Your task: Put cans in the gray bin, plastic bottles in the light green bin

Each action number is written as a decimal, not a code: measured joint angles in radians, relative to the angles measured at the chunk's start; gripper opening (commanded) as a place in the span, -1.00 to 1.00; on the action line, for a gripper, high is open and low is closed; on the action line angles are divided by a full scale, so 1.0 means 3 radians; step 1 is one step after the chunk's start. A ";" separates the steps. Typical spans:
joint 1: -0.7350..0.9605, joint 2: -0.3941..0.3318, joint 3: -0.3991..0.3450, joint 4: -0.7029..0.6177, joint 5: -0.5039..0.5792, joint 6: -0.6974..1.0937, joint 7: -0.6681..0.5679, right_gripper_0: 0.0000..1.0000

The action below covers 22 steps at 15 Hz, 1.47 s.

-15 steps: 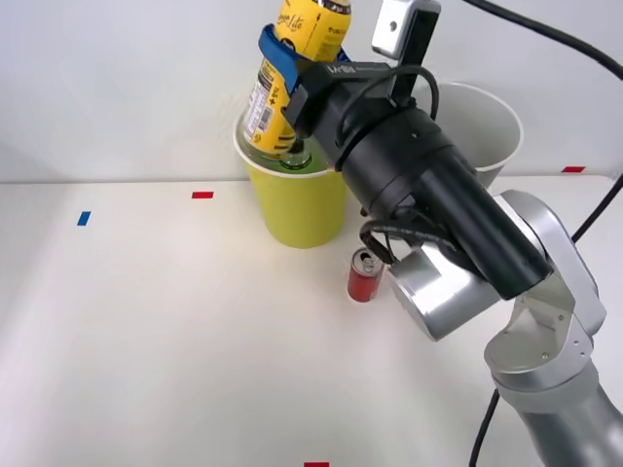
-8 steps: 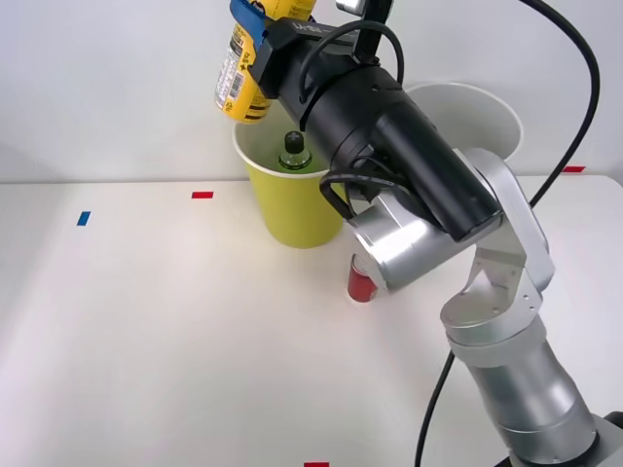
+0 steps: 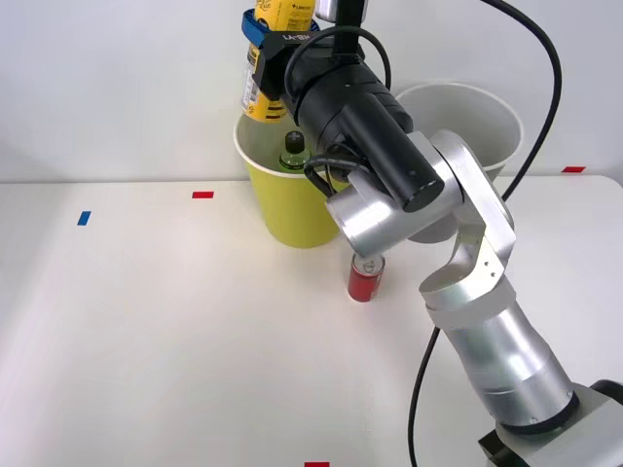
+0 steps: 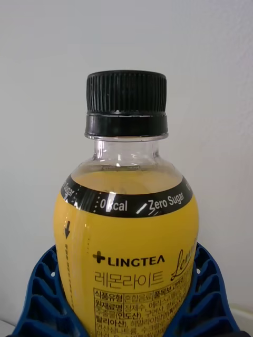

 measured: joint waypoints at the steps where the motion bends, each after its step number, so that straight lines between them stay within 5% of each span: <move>1: -0.0083 0.0009 -0.0026 0.0154 0.0044 -0.0033 0.0001 -1.00; 6: -0.0416 -0.0018 -0.0090 0.0684 0.0194 -0.0084 0.0002 -1.00; 12: -0.0440 -0.0037 -0.0090 0.0711 0.0218 -0.0096 -0.0019 -0.87; 13: -0.0444 -0.0029 -0.0090 0.0710 0.0218 -0.0096 -0.0024 -0.40; 14: -0.0449 -0.0024 -0.0090 0.0709 0.0218 -0.0096 -0.0034 0.68; 15: -0.0451 -0.0020 -0.0090 0.0708 0.0218 -0.0097 -0.0048 1.00; 22: -0.0466 0.0011 -0.0088 0.0709 0.0215 -0.0106 -0.0117 1.00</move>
